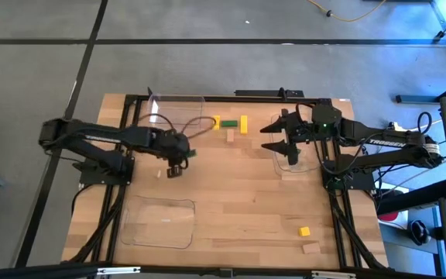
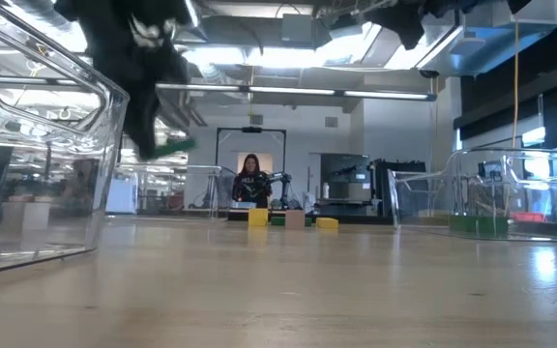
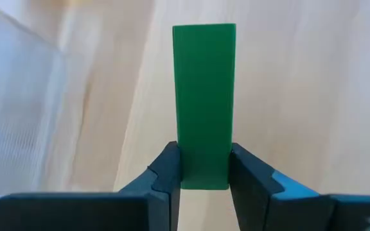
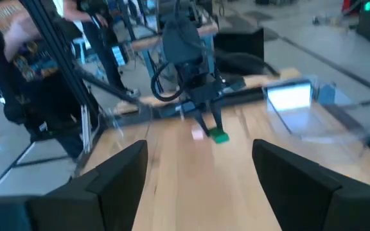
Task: Sort & place blocks by color
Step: Put the bottom green block into the top right transparent bin, then put the middle left brown block into the top left transparent bin
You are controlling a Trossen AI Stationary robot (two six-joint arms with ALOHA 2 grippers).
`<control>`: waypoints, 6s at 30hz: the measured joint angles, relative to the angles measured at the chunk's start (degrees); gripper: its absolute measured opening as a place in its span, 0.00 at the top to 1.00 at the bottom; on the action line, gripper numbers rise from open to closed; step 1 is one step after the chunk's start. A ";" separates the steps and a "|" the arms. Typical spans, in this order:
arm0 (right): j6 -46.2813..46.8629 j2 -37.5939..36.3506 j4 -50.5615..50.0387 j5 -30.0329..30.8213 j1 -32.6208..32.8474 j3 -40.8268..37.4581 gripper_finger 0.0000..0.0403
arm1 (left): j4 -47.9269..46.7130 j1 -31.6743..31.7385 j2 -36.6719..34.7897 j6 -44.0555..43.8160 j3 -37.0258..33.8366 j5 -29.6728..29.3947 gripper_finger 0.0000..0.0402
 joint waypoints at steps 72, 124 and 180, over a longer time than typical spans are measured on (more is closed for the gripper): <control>4.16 6.72 0.12 -2.30 -5.94 0.07 0.73 | 39.40 9.96 -10.76 -7.91 0.31 17.15 0.49; 6.01 18.28 -43.10 12.20 -9.55 -10.23 0.51 | 43.96 14.99 -22.92 -6.14 -6.36 15.97 0.50; 8.82 18.30 -49.88 10.32 -9.55 -4.11 0.40 | 47.00 14.96 -22.89 -7.08 -6.36 16.36 0.50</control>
